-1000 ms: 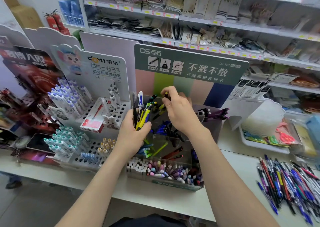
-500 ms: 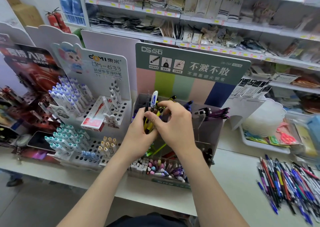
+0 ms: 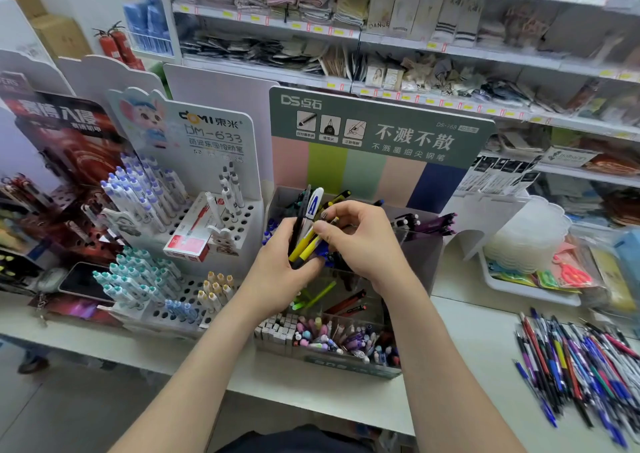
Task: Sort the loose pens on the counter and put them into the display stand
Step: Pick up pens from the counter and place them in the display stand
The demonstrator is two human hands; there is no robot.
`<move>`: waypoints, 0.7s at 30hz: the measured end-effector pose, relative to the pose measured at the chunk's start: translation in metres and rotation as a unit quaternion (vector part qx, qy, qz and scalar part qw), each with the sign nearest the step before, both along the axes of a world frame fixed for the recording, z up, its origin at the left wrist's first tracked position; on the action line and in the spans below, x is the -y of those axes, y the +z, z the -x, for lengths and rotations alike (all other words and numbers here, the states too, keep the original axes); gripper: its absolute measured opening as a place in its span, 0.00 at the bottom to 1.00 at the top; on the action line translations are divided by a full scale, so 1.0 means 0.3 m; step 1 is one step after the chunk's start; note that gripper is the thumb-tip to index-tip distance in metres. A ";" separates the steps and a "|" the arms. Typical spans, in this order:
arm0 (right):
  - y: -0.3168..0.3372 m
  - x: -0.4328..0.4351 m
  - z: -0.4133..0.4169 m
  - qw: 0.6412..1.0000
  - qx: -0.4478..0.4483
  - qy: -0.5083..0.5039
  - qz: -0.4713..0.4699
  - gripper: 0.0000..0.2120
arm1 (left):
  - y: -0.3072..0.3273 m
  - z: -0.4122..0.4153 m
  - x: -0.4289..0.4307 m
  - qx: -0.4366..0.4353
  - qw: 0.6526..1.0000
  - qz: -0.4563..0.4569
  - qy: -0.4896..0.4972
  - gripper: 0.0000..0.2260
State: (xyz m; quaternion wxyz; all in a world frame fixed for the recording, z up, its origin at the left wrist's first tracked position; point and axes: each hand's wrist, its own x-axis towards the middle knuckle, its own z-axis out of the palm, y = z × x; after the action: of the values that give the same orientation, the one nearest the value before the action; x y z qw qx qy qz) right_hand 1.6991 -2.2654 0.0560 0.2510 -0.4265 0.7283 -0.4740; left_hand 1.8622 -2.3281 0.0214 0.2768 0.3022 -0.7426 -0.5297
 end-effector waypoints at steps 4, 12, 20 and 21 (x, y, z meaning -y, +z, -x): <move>0.014 0.000 0.023 0.997 0.040 -0.026 0.059 0.04 | -0.005 -0.016 0.005 0.004 1.000 -0.004 -0.005 0.13; 0.065 0.014 0.124 0.960 0.065 -0.174 0.212 0.04 | -0.064 -0.019 0.028 -0.003 0.994 -0.048 0.093 0.05; 0.037 0.057 0.137 0.958 -0.188 -0.124 0.179 0.06 | -0.073 -0.005 0.049 -0.023 0.987 -0.116 0.107 0.05; 0.033 0.068 0.130 0.961 -0.211 -0.091 0.156 0.06 | -0.070 -0.003 0.048 -0.031 0.985 -0.129 0.107 0.05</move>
State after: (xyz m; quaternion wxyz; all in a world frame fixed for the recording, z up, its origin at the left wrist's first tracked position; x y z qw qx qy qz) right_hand 1.6600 -2.2859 0.0658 -0.0219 -0.4830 0.7171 -0.5020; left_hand 1.8631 -2.3425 0.0003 0.3137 0.3967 -0.6225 -0.5973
